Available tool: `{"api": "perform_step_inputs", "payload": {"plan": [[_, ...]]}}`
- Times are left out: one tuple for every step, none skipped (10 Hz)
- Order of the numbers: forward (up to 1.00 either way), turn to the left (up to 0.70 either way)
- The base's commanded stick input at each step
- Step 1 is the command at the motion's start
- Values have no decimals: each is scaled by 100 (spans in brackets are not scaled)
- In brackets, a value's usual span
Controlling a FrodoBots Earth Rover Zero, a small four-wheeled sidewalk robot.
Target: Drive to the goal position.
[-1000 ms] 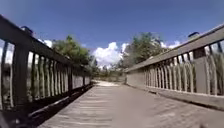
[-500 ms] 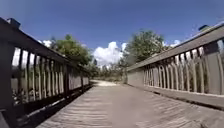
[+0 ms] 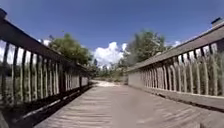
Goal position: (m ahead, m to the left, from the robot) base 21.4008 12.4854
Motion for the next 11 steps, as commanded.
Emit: {"api": "perform_step_inputs", "payload": {"plan": [[44, 2], [44, 2], [44, 2], [44, 2], [44, 2], [44, 2], [44, 2], [44, 2], [44, 2], [44, 2], [44, 2]]}}
